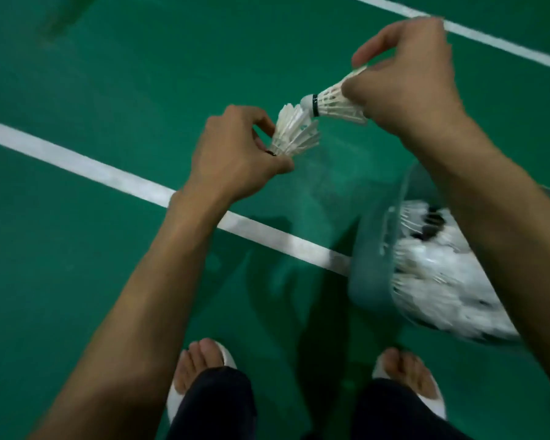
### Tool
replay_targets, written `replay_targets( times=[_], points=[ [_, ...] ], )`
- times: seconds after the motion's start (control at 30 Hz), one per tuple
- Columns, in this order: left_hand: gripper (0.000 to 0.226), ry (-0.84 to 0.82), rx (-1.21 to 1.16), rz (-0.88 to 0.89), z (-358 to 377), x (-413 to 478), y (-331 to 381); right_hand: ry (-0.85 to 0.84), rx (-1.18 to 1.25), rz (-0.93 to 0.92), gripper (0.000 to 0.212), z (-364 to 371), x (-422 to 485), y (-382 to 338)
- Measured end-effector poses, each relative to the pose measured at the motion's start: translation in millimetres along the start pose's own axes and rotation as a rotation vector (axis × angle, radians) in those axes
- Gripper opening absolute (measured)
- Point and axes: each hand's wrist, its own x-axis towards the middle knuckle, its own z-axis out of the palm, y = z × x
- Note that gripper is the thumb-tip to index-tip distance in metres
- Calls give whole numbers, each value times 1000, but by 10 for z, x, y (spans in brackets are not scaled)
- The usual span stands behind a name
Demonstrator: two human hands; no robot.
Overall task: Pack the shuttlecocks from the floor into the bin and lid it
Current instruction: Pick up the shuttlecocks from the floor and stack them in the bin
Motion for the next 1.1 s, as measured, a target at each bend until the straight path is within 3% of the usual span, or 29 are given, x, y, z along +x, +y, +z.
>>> replay_targets(
  times=[0.1,0.17,0.33,0.53,0.83,1.0,1.1],
  points=[
    [37,-109,-29,182,258,-290,666,97,-19,190,33,-908,-372,527],
    [38,-152,-63,270,470,-454,1051,106,13,311,27,-1412,-681,883],
    [23,-239,26,353,1113,-783,1573,-48,-42,508,15,-2013,-1374,1555],
    [17,-213,201,298,1484,-920,1575,-319,-348,597,12,-1819,-1573,2088],
    [15,-256,265,236,1820,-928,1593,-435,32,654,22,-1233,-1551,2330],
    [27,-315,257,231,1961,-987,1596,-482,106,698,27,-1244,-1461,2338],
    [27,-322,257,246,1985,-1032,1576,-568,139,718,18,-1393,-1495,2347]
  ],
)
